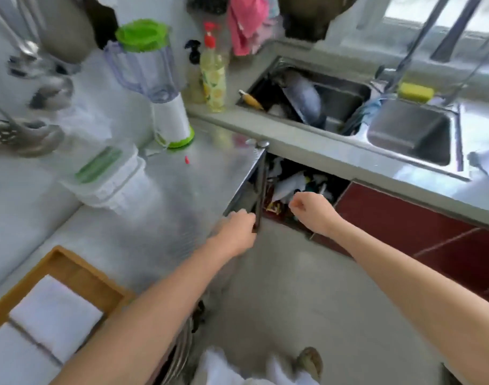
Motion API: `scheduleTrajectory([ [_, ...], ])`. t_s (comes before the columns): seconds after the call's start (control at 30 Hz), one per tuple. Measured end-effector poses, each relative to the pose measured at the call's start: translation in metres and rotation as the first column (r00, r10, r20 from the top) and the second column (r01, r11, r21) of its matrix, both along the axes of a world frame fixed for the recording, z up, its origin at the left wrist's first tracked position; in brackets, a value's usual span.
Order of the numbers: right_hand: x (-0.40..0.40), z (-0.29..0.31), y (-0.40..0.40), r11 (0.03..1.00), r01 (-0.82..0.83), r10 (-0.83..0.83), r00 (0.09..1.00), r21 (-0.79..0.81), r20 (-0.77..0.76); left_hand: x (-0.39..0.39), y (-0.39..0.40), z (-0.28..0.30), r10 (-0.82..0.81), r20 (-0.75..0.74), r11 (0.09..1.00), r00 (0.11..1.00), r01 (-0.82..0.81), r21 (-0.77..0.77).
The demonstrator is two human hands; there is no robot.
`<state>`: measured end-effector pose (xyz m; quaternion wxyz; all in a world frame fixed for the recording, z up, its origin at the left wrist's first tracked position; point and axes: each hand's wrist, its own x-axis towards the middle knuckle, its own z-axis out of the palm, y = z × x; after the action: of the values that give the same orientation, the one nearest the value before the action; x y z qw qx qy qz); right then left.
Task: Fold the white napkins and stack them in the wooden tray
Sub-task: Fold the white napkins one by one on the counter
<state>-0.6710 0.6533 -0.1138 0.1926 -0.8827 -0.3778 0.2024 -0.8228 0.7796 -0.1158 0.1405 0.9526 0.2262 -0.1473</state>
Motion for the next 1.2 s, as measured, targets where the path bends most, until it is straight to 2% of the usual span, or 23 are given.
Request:
scheduleTrajectory([
  [0.13,0.098,0.000,-0.139,0.963,0.268,-0.269,0.963,-0.018,-0.023,0.127,-0.098,0.006,-0.229,-0.010,0.973,0.973,0.229,-0.005],
  [0.27,0.164,-0.004,-0.259,0.845,0.535,-0.535,0.845,-0.018,-0.027,0.229,-0.187,0.010,-0.437,-0.029,0.899,0.899,0.437,0.019],
  [0.37,0.205,-0.007,-0.328,0.762,0.647,-0.647,0.762,-0.032,-0.012,0.296,-0.234,0.012,-0.545,-0.042,0.835,0.837,0.547,0.064],
  [0.53,0.268,-0.014,-0.396,0.619,0.784,-0.785,0.619,-0.041,-0.008,0.400,-0.276,0.004,-0.651,-0.033,0.753,0.758,0.651,0.095],
  [0.73,0.349,-0.023,-0.422,0.457,0.888,-0.890,0.456,-0.044,-0.020,0.524,-0.295,-0.007,-0.759,-0.049,0.642,0.650,0.758,0.116],
  [0.87,0.397,-0.028,-0.432,0.451,0.887,-0.889,0.456,-0.095,0.035,0.597,-0.301,-0.007,-0.809,-0.073,0.576,0.584,0.811,0.105],
  [1.0,0.438,-0.042,-0.440,0.426,0.890,-0.893,0.442,-0.160,0.085,0.659,-0.317,-0.010,-0.820,-0.070,0.562,0.568,0.822,0.090],
  [1.1,0.471,-0.051,-0.449,0.481,0.851,-0.841,0.516,-0.209,0.162,0.695,-0.337,-0.019,-0.832,-0.081,0.544,0.549,0.836,0.075],
  [1.2,0.505,-0.058,-0.466,0.557,0.782,-0.717,0.622,-0.279,0.313,0.726,-0.359,-0.027,-0.834,-0.082,0.542,0.546,0.838,0.067],
])
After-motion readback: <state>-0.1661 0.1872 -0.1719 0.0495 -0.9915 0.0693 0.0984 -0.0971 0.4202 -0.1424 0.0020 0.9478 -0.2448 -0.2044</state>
